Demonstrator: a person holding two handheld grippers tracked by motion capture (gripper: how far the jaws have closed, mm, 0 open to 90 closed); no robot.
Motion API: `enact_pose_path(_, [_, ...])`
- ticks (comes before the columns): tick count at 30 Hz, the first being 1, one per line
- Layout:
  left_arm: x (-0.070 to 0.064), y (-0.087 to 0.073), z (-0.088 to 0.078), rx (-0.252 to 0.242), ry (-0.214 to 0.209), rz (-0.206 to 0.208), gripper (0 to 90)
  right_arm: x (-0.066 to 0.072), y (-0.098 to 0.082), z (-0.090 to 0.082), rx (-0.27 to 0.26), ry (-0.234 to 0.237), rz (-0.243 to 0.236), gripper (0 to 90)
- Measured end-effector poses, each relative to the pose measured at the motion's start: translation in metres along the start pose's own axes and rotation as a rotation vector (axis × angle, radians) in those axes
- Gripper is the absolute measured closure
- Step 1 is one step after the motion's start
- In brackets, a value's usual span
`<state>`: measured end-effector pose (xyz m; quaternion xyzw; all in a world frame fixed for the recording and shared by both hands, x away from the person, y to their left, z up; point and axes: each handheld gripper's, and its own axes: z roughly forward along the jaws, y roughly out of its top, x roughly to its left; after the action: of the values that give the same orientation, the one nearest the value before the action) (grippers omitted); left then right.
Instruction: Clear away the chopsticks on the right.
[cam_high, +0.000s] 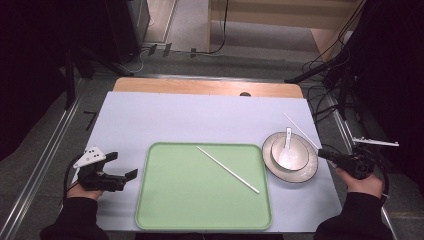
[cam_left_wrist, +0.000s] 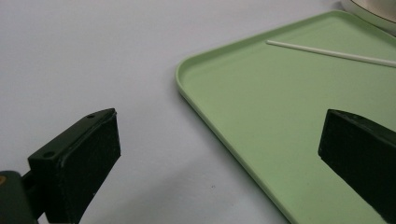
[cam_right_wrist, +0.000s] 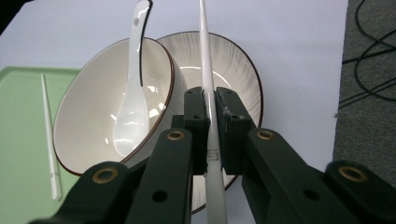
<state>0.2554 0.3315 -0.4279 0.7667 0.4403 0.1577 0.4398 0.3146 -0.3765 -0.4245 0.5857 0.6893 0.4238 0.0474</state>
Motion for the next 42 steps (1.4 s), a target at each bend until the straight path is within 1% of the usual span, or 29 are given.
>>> enact_pose_path(5, [0.000, 0.000, 0.000, 0.001, -0.001, 0.002, 0.0, 0.006, 0.002, -0.008, -0.025, 0.009, 0.008, 84.6])
enact_pose_path(10, [0.000, 0.000, 0.000, 0.001, 0.001, 0.003, 0.0, 0.014, 0.004, -0.011, -0.031, 0.006, -0.004, 84.7])
enact_pose_path(15, [0.001, 0.000, 0.000, -0.004, -0.003, 0.002, 0.0, 0.020, 0.006, -0.014, -0.052, 0.021, -0.016, 84.7])
enact_pose_path(19, [0.001, 0.000, 0.000, 0.000, 0.000, 0.003, 0.0, 0.027, 0.007, -0.016, -0.053, 0.032, -0.031, 84.7])
enact_pose_path(22, [0.000, 0.000, 0.000, 0.000, 0.001, 0.003, 0.0, 0.032, 0.008, -0.015, -0.051, 0.037, -0.045, 84.7])
enact_pose_path(29, [0.001, 0.000, 0.000, -0.003, -0.001, 0.002, 0.0, 0.047, 0.009, -0.013, -0.042, 0.067, -0.071, 84.8])
enact_pose_path(33, [0.001, 0.000, 0.000, -0.003, -0.002, 0.002, 0.0, 0.054, 0.009, -0.008, -0.028, 0.085, -0.084, 84.8])
enact_pose_path(39, [0.000, 0.000, -0.001, -0.001, 0.002, 0.002, 0.0, 0.061, 0.008, -0.002, -0.017, 0.128, -0.101, 84.9])
enact_pose_path(42, [0.000, 0.000, -0.001, 0.000, 0.003, 0.002, 0.0, 0.066, 0.007, 0.002, -0.005, 0.137, -0.114, 84.9])
